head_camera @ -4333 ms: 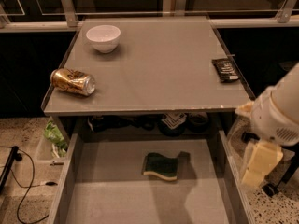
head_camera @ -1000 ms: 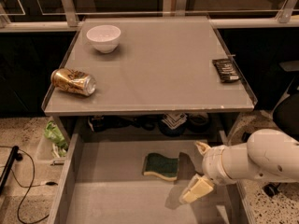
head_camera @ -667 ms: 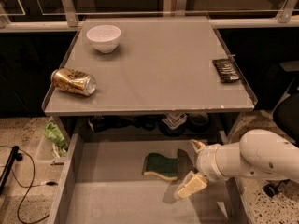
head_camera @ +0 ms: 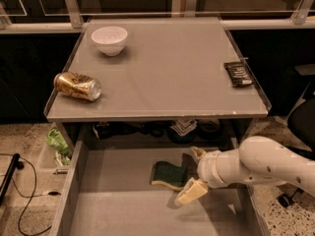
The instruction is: Pick sponge from top drawer and place on counter
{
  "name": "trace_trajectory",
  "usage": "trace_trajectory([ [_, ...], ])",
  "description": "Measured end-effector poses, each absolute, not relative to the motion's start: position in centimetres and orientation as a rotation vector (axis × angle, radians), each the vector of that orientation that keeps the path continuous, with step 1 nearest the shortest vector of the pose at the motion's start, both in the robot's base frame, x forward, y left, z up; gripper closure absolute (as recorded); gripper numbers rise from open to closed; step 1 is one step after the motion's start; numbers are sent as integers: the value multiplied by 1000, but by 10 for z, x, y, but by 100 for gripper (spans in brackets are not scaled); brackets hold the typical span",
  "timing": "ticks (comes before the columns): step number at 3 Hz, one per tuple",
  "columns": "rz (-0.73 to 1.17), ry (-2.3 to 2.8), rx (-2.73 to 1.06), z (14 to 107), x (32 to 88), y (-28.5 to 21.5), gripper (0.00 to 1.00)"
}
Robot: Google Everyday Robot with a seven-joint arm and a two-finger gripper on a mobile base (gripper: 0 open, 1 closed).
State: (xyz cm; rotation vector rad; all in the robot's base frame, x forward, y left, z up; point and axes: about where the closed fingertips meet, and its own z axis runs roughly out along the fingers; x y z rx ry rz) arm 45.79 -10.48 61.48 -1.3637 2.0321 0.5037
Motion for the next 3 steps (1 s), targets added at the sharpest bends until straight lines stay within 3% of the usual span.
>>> trace_trajectory([
  [3, 529, 1994, -1426, 591, 459, -69, 0],
])
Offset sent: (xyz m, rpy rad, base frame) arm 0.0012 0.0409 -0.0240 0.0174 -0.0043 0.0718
